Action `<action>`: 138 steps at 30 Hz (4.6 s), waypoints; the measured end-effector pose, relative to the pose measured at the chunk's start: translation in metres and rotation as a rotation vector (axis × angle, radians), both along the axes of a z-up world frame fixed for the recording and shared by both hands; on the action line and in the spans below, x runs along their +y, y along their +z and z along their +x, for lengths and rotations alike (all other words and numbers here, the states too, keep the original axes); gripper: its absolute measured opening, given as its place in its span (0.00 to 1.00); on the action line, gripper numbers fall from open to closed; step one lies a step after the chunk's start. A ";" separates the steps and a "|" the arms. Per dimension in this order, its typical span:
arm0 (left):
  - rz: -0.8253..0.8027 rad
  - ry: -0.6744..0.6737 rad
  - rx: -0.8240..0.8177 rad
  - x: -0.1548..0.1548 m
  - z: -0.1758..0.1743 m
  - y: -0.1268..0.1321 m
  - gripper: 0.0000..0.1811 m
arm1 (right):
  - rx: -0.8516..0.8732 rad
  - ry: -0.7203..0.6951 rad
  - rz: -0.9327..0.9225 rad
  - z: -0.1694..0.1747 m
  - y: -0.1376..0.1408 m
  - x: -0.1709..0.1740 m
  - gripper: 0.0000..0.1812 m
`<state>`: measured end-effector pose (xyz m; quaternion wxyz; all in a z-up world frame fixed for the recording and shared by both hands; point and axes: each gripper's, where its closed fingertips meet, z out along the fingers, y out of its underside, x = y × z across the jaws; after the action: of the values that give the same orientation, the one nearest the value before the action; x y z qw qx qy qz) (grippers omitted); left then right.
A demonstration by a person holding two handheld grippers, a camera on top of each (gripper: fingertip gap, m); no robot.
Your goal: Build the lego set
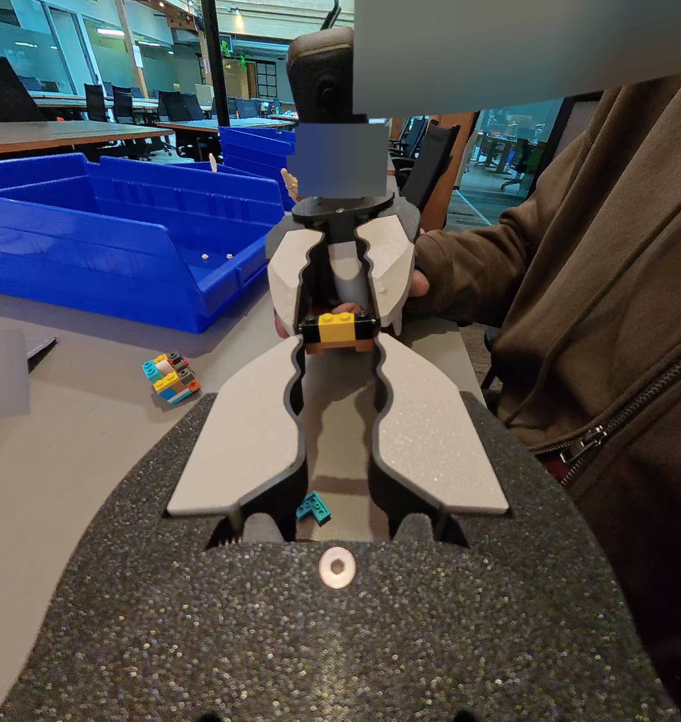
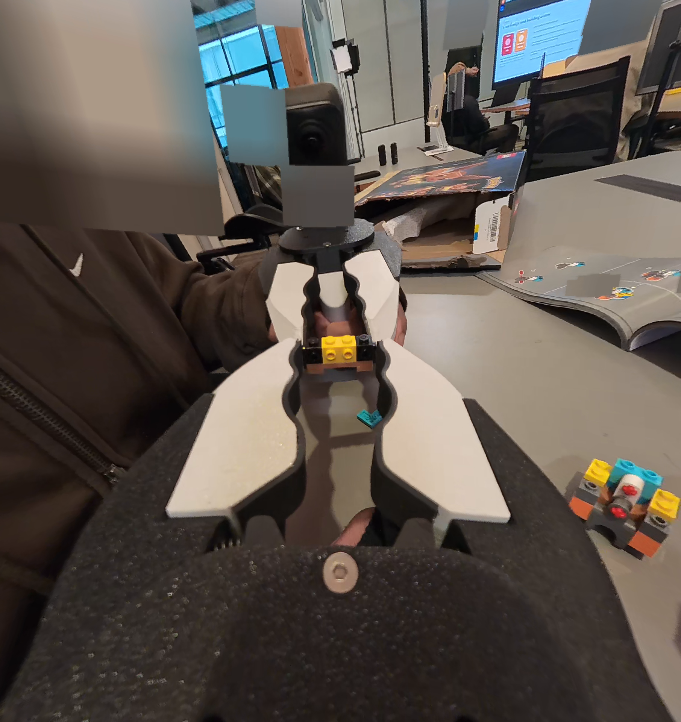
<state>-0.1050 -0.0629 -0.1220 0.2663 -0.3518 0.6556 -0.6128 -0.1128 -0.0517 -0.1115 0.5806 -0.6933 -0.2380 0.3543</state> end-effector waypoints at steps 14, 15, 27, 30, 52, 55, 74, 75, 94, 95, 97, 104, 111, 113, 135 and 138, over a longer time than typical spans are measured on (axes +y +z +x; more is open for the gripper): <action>0.019 -0.010 -0.003 -0.003 -0.001 0.000 0.18 | -0.019 0.004 -0.004 -0.002 -0.003 -0.001 0.23; 0.020 -0.015 0.004 -0.003 -0.001 -0.001 0.18 | -0.018 0.004 -0.001 -0.002 -0.003 -0.001 0.22; -0.041 -0.017 0.036 -0.003 -0.001 -0.001 0.18 | -0.011 -0.006 0.024 0.001 0.001 -0.003 0.20; -0.123 -0.035 0.056 -0.002 -0.003 0.002 0.19 | 0.028 -0.015 0.051 0.005 0.008 -0.004 0.20; -0.712 -0.211 0.156 -0.001 0.002 0.048 0.09 | 0.177 0.055 0.338 0.001 0.056 -0.027 0.20; -0.809 -0.264 0.175 -0.001 0.002 0.053 0.07 | 0.177 0.058 0.369 0.001 0.059 -0.030 0.20; -0.997 -0.443 0.213 -0.020 -0.003 0.065 0.01 | 0.159 0.078 0.440 -0.003 0.066 -0.037 0.20; -1.005 -0.445 0.210 -0.020 -0.003 0.066 0.01 | 0.162 0.079 0.440 -0.003 0.066 -0.037 0.20; -1.111 -0.475 0.198 -0.024 -0.001 0.071 0.04 | 0.173 0.085 0.492 -0.005 0.072 -0.043 0.19; -1.115 -0.476 0.199 -0.025 -0.001 0.071 0.05 | 0.174 0.086 0.493 -0.005 0.072 -0.043 0.19; -1.121 -0.476 0.201 -0.025 0.000 0.071 0.05 | 0.173 0.086 0.496 -0.004 0.072 -0.043 0.19; -1.148 -0.475 0.218 -0.025 0.002 0.069 0.07 | 0.177 0.077 0.504 -0.003 0.073 -0.043 0.19; -1.150 -0.521 0.209 -0.031 -0.001 0.073 0.06 | 0.167 0.083 0.506 -0.005 0.071 -0.043 0.19; -1.154 -0.519 0.202 -0.031 -0.001 0.074 0.06 | 0.167 0.084 0.508 -0.005 0.071 -0.043 0.19; -1.084 -0.382 0.144 -0.021 -0.001 0.072 0.04 | -0.238 -0.110 0.614 -0.011 0.051 -0.025 0.24; -1.088 -0.379 0.156 -0.021 0.000 0.070 0.04 | -0.209 -0.109 0.613 -0.009 0.054 -0.025 0.24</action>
<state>-0.1052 -0.0841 -0.0520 -0.1164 -0.3585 0.3156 -0.8708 -0.1223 -0.0770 -0.0575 0.7529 -0.5305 -0.3545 0.1614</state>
